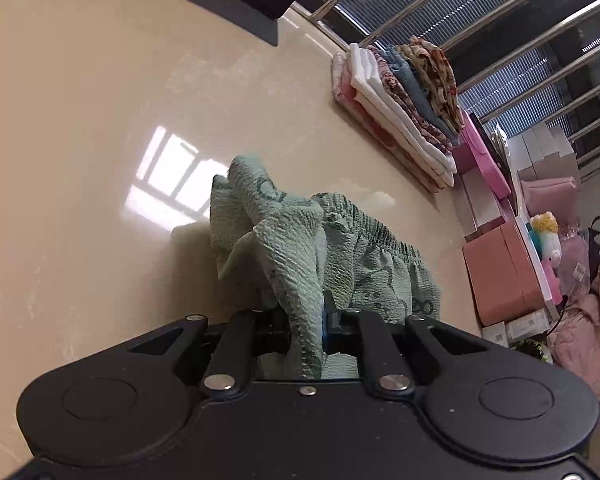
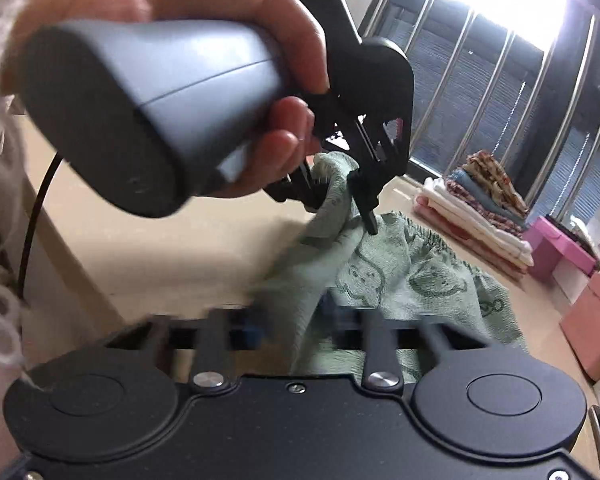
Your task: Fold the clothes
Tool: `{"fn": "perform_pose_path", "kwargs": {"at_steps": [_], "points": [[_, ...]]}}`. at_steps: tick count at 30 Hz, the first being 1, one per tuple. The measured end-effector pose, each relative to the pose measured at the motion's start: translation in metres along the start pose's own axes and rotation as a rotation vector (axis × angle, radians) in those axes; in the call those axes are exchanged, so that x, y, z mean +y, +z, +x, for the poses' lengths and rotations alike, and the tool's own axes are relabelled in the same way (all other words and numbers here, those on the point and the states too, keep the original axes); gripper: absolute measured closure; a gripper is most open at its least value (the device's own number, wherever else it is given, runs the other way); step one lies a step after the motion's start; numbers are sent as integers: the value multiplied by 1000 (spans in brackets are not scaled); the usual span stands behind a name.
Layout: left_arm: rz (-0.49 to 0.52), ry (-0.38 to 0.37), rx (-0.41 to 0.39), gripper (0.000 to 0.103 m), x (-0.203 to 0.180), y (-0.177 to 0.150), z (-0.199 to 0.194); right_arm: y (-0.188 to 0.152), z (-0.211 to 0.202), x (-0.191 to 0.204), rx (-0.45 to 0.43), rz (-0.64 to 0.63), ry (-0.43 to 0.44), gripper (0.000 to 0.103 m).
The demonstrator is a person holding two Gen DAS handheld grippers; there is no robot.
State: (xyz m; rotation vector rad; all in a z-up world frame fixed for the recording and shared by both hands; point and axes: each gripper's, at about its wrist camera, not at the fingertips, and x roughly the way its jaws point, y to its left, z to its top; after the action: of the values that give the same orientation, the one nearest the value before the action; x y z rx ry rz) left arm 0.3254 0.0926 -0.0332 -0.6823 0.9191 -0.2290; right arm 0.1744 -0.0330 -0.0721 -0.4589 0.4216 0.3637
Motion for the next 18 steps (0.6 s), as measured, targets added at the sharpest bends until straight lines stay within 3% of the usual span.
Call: {"fn": "perform_pose_path", "kwargs": {"at_steps": [2, 7, 11, 13, 18], "points": [[-5, -9, -2, 89, 3, 0, 1, -1, -3, -10, -6, 35, 29, 94], [-78, -52, -19, 67, 20, 0, 2, -2, -16, -53, -32, 270, 149, 96], [-105, -51, -57, 68, 26, 1, -3, -6, -22, -75, -38, 383, 223, 96], [-70, -34, -52, 83, 20, 3, -4, -8, -20, -85, -38, 439, 268, 96], [26, -28, -33, 87, -14, 11, -10, -14, -18, -122, -78, 632, 390, 96]]}}
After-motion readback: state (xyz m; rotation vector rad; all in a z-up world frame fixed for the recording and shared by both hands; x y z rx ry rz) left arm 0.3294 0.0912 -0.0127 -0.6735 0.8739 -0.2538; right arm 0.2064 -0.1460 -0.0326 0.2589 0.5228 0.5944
